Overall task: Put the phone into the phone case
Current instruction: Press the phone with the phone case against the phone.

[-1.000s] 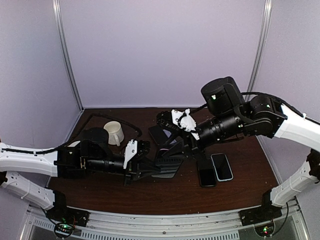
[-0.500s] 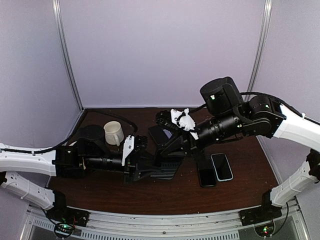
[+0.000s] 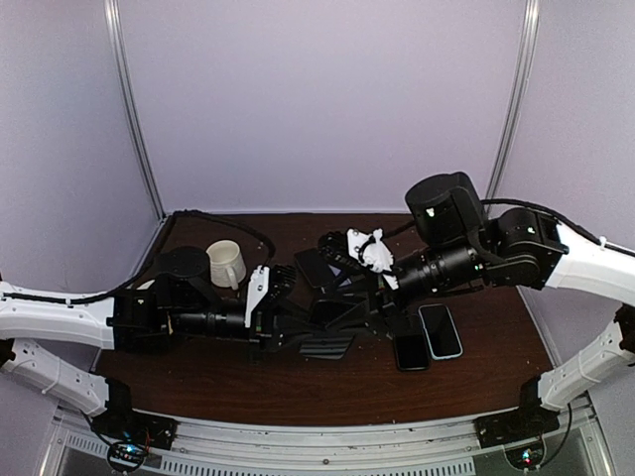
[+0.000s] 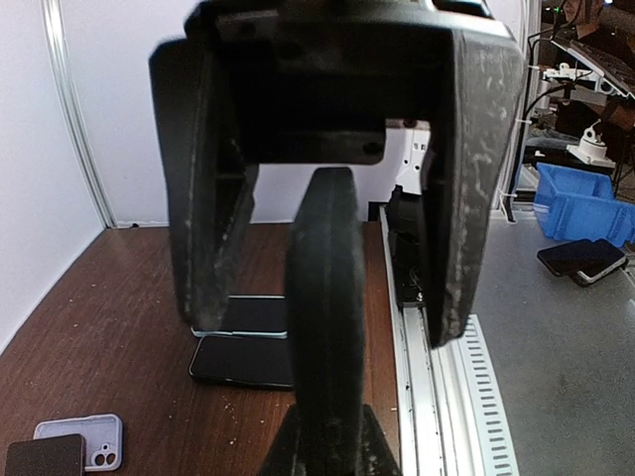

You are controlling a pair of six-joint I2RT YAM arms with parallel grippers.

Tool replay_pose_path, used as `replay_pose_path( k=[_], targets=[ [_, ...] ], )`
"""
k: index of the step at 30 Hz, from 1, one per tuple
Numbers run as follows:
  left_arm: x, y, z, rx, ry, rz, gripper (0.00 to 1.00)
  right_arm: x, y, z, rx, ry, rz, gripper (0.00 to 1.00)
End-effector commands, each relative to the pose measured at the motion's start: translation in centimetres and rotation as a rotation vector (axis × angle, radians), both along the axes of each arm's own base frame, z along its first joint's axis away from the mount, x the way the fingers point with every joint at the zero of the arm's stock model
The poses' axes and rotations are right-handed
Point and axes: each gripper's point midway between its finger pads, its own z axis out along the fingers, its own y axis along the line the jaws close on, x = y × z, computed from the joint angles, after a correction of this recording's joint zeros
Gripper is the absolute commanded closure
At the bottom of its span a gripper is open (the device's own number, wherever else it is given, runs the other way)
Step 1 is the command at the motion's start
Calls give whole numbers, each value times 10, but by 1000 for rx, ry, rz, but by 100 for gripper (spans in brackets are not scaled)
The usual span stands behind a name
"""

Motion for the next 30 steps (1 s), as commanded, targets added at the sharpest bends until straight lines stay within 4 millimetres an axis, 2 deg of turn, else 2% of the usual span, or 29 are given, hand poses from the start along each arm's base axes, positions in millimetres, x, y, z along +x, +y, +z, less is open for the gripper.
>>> replay_pose_path(
  k=[1, 3, 9, 11, 19, 21, 26, 27, 28, 30],
  targets=[
    [-5, 5, 43, -156, -61, -12, 100, 4, -18, 3, 95, 17, -87, 31],
    [-7, 6, 44, -161, -67, -18, 100, 3, -23, -1, 135, 33, -108, 31],
    [-10, 2, 43, -153, -63, -43, 100, 0, -27, 7, 250, 29, -103, 35],
    [-11, 2, 46, -159, -64, -51, 100, 2, -25, 8, 247, 24, -107, 44],
    [-13, 4, 45, -151, -58, -58, 100, 0, -23, 11, 247, 29, -83, 96],
    [-13, 4, 45, -156, -54, -59, 100, -1, -22, 10, 244, 35, -77, 100],
    [-13, 5, 50, -181, -30, -56, 100, -4, -20, 14, 233, 38, -55, 99],
    [-13, 6, 53, -199, -21, -50, 100, -2, -20, 14, 231, 37, -64, 80],
    [-12, 8, 58, -223, -11, -40, 100, 0, -21, 10, 225, 40, -77, 66],
    [-11, 15, 71, -293, -3, -22, 100, 3, -21, 1, 220, 53, -99, 47]
  ],
)
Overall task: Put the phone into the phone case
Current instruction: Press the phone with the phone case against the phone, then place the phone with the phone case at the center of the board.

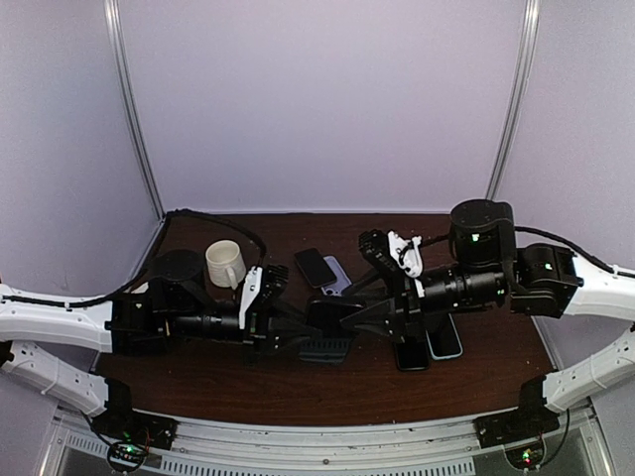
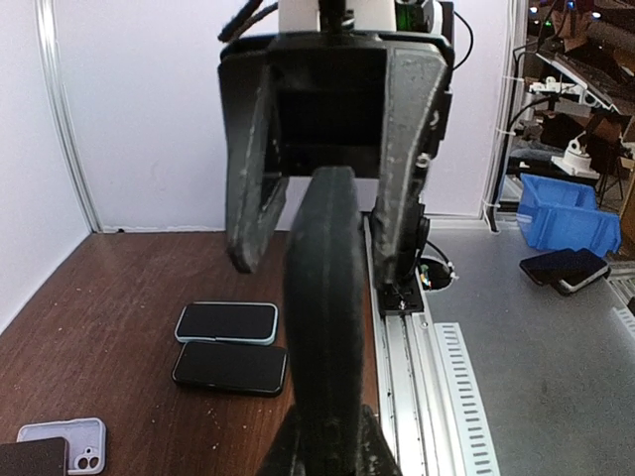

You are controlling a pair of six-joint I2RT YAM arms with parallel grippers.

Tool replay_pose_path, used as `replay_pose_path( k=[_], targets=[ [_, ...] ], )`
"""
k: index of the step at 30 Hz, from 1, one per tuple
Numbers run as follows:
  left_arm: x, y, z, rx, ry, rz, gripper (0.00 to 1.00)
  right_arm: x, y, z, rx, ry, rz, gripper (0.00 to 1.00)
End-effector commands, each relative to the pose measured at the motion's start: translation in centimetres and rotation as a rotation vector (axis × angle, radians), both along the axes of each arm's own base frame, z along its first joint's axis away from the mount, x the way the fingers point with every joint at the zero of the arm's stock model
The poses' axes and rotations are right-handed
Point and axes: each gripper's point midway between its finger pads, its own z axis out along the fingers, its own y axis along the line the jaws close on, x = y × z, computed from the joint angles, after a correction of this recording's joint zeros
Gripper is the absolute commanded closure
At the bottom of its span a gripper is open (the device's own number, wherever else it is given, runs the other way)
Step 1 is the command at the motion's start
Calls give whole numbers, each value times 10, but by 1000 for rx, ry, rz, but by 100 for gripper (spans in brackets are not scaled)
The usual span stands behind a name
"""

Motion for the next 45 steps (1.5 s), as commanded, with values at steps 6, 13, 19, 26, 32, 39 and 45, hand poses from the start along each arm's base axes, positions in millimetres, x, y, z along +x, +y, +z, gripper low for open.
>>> replay_pose_path(
  k=[6, 13, 19, 26, 32, 39, 45],
  targets=[
    [-13, 20, 89, -323, -42, -29, 100, 10, 4, -13, 92, 88, -72, 42],
    [-13, 18, 89, -330, -16, -31, 100, 0, 21, -9, 169, 147, 15, 73],
    [-7, 22, 84, -327, 13, 12, 100, 1, 20, -10, 175, 152, 4, 100],
    [64, 53, 32, -113, 56, 479, 33, 36, 3, -47, 35, 288, -228, 100],
    [111, 124, -14, 180, -46, 891, 28, 72, -14, -125, -165, 593, -475, 100],
    [108, 124, -25, 265, -40, 839, 21, 89, -10, -181, -257, 838, -535, 100],
    [118, 121, -27, 399, -60, 817, 5, 92, -22, -233, -357, 1000, -553, 93]
  ],
)
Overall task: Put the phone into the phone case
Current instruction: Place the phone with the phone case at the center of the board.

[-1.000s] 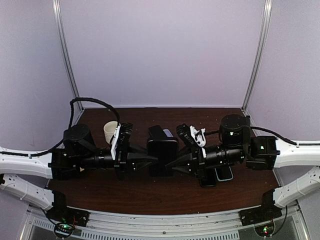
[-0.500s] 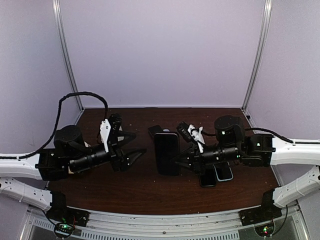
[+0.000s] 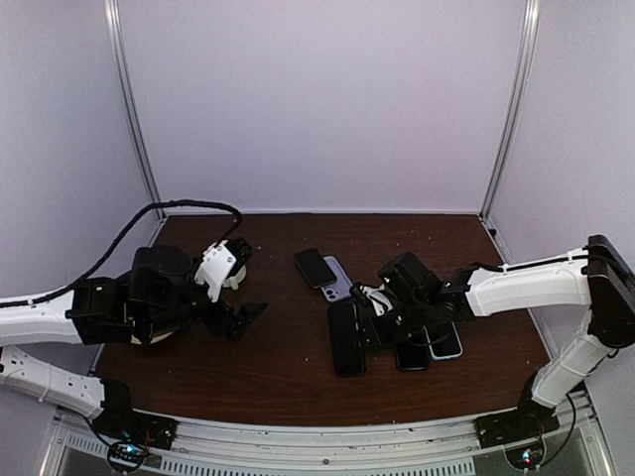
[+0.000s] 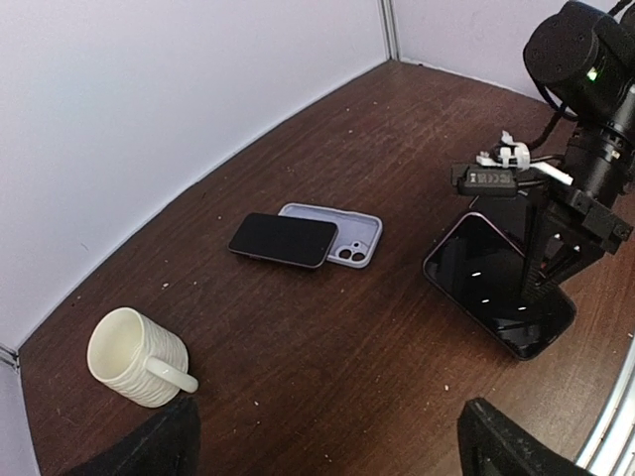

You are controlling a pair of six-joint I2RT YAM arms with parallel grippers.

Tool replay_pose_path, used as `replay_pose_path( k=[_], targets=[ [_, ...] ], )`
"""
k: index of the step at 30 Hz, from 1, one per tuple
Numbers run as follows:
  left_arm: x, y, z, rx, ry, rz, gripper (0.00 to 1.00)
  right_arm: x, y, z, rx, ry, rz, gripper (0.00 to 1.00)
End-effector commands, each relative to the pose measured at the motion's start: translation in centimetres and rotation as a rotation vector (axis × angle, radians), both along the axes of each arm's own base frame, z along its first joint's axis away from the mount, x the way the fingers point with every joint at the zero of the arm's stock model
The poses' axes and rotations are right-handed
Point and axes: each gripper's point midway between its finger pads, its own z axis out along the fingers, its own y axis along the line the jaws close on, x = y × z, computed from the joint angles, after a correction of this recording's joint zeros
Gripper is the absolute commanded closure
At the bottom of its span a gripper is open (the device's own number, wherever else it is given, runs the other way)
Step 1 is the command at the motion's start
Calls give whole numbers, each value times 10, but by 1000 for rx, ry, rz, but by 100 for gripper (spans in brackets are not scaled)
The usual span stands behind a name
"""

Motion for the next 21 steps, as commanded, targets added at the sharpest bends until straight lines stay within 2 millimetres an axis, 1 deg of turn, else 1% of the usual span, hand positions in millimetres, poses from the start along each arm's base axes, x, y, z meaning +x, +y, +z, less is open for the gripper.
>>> replay_pose_path(
  k=[1, 2, 4, 5, 6, 7, 10, 12, 13, 16, 19, 21],
  targets=[
    [15, 7, 13, 60, 5, 20, 4, 4, -4, -16, 20, 110, -14, 90],
    [20, 11, 16, 51, 5, 42, 4, 7, -11, -24, -17, 109, -10, 85],
    [27, 19, 20, 10, -2, 75, 3, 16, -32, -42, -137, 86, -22, 78],
    [29, 22, 22, -13, -8, 82, 3, 21, -42, -50, -202, 75, -32, 74],
    [29, 24, 22, -32, -14, 79, 3, 24, -49, -55, -249, 71, -30, 71],
    [28, 26, 21, -43, -21, 75, 3, 25, -52, -59, -282, 72, -22, 68],
    [29, 36, 26, -57, -57, 103, 3, 30, -56, -64, -350, 77, -24, 63],
    [31, 41, 31, -58, -87, 117, 3, 40, -62, -63, -406, 45, -52, 62],
    [31, 42, 32, -59, -93, 120, 3, 44, -68, -63, -457, 31, -70, 61],
    [31, 42, 30, -52, -86, 111, 3, 54, -82, -58, -619, -34, -117, 58],
    [30, 40, 27, -42, -79, 98, 3, 58, -74, -43, -712, -145, -117, 52],
    [30, 40, 27, -38, -79, 95, 3, 60, -64, -30, -742, -206, -122, 49]
  ],
)
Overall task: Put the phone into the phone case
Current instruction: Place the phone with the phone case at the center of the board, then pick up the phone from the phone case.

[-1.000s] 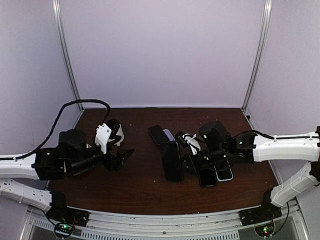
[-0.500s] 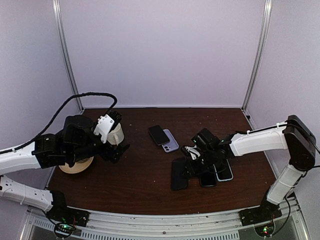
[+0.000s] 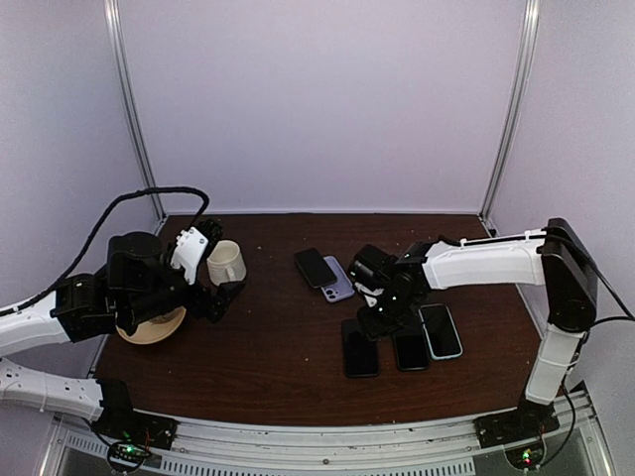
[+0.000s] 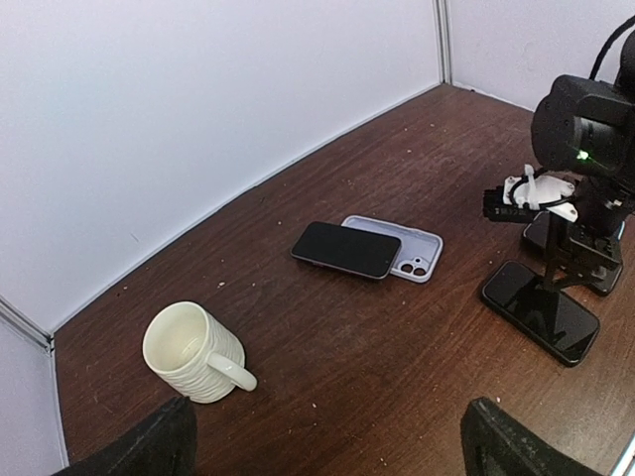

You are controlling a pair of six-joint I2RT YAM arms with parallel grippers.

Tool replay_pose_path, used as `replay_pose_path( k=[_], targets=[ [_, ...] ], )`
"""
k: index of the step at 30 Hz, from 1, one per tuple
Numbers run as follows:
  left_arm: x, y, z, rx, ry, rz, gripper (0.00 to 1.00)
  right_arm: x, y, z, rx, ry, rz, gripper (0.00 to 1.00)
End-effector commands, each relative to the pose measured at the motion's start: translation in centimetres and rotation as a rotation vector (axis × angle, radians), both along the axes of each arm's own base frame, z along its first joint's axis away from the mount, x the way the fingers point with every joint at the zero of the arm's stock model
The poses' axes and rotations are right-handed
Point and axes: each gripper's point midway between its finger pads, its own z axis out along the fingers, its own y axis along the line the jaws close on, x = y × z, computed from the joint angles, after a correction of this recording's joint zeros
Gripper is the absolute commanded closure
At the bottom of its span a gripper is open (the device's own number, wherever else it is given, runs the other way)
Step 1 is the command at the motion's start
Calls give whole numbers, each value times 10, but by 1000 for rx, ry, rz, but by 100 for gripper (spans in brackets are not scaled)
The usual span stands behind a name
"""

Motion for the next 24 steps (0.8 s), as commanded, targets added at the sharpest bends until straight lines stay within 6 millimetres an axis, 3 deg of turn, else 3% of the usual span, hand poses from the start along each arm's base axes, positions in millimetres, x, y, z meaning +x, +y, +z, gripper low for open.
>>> replay_pose_path(
  k=[1, 6, 9, 13, 17, 24],
  targets=[
    [4, -2, 7, -17, -29, -10, 4, 3, -6, 22, -215, -158, 3, 47],
    [6, 1, 4, -16, -18, -2, 3, -1, 29, 38, -206, -262, 4, 34],
    [7, 1, 2, -13, -14, -2, 3, -5, 52, 40, -190, -354, -1, 34],
    [8, 1, -1, -9, -5, 2, 3, -18, 74, 25, -135, -337, -6, 37],
    [9, -1, -5, -5, -2, -5, 3, -20, 78, 23, -79, -350, -20, 38],
    [19, -4, -25, 22, 66, 34, 3, 10, 74, 50, -23, -391, -14, 38]
  ],
)
